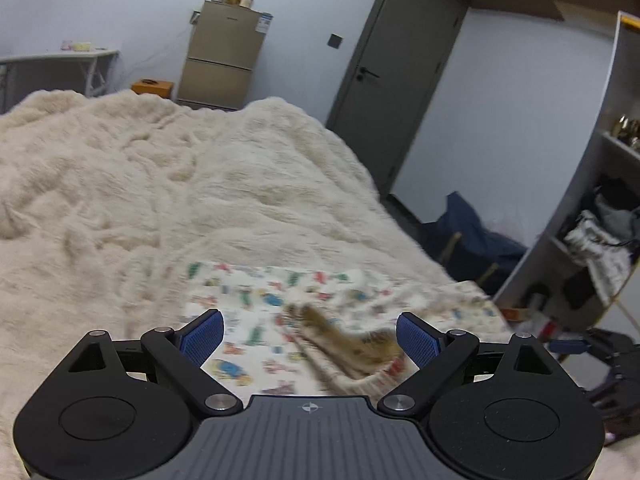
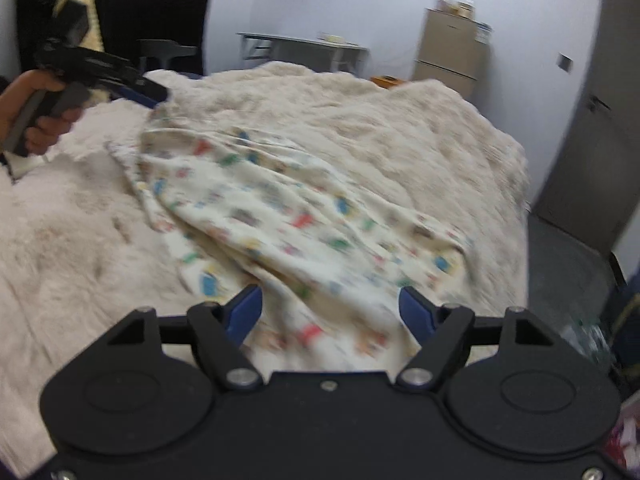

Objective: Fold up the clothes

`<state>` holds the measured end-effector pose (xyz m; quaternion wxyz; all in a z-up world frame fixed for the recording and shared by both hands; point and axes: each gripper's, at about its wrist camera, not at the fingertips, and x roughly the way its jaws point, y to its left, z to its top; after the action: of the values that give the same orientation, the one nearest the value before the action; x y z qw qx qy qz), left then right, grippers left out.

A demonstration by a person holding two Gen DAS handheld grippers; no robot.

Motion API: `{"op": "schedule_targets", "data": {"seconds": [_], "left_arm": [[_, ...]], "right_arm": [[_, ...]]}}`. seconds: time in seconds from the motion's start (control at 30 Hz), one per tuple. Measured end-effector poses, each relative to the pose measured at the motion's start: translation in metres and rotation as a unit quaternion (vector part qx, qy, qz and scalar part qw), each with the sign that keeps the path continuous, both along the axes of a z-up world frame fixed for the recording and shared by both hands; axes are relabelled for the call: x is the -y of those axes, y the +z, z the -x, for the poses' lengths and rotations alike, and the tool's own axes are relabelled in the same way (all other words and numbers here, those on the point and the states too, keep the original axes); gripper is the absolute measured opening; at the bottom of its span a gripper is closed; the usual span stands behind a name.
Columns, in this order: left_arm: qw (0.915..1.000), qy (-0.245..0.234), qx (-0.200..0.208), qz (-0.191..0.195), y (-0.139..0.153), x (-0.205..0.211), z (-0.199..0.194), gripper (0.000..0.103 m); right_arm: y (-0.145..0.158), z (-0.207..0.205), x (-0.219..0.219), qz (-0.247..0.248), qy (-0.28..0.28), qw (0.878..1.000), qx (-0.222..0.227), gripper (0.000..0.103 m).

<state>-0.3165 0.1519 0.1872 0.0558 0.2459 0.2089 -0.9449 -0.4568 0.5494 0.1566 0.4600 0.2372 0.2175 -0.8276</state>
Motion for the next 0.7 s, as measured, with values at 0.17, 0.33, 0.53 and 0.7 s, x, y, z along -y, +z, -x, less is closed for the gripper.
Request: {"op": "schedule_targets", "data": {"seconds": [0.17,0.33,0.53,0.7], "left_arm": [[0.9967,-0.031,-0.013,-0.073,-0.009,0.005,0.007,0.091],[0.9895,-0.075,0.013,-0.122,-0.037,-0.003,0.033,0.045],[0.9915,-0.044,-0.06,-0.107,-0.015,0.003,0.006,0.019],[0.9969,-0.065,-0.033,-0.029,-0.001,-0.014,-0.007,0.021]], "right_arm": [[-0.004,0.019,-0.021,0.025,-0.026,0.999,0.038,0.078],[-0.014,0.027,-0.02,0.022,-0.023,0.998,0.056,0.07],[-0.013,0.022,-0.025,0.025,0.022,0.996,0.079,0.016],[-0.015,0.005,-0.018,0.002,0.07,0.996,0.058,0.016]]}}
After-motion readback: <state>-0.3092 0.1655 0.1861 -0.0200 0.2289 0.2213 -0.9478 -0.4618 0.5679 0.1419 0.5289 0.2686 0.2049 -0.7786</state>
